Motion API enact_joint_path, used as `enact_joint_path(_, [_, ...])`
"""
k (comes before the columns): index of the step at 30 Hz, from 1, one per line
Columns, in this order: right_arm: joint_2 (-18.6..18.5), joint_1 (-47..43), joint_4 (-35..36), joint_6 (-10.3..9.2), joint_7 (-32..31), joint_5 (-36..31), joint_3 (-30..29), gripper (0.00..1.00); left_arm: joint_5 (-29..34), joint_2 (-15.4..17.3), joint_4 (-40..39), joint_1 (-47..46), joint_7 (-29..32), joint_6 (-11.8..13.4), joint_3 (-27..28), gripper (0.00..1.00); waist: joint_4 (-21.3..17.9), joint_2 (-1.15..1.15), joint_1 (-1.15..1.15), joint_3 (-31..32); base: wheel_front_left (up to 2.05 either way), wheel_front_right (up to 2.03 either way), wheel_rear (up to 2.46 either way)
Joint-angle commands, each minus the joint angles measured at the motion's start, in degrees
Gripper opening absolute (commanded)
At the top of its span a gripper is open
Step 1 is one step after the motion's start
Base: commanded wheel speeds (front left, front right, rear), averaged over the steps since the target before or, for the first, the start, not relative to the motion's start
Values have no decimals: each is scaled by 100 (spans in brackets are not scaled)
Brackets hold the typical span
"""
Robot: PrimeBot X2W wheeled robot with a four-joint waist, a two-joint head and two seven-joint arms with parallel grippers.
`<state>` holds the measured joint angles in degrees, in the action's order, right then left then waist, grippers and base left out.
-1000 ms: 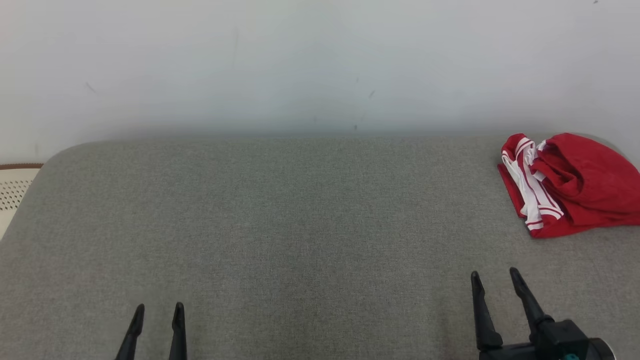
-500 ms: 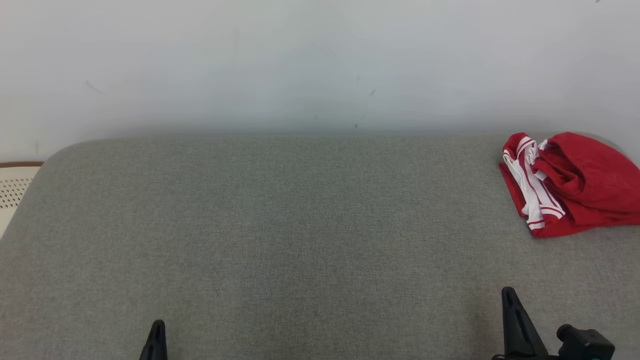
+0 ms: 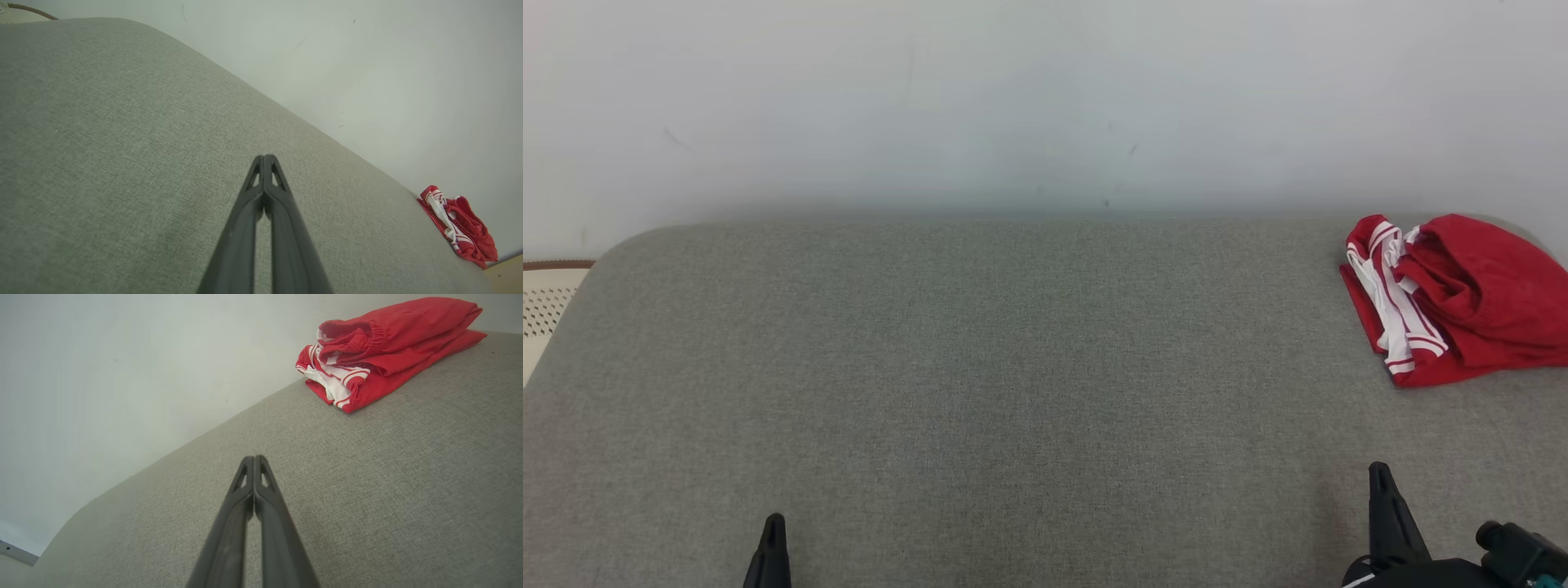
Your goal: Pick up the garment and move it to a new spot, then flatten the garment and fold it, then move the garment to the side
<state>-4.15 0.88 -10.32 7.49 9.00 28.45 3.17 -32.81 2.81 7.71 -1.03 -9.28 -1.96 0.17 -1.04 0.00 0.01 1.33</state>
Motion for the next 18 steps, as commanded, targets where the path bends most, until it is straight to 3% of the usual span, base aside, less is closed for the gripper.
enact_joint_path(1, [-57, 181, 22, 0, -64, 338, -61, 0, -298, 6, 1, -197, 47, -45, 36, 0, 2, 0, -1, -4, 0, 0, 0])
enact_joint_path(18, [-76, 374, -179, 0, -443, 1783, -329, 0, -1624, 7, 288, -431, 314, -162, 57, 0, 19, 0, -1, -34, 0, 0, 0])
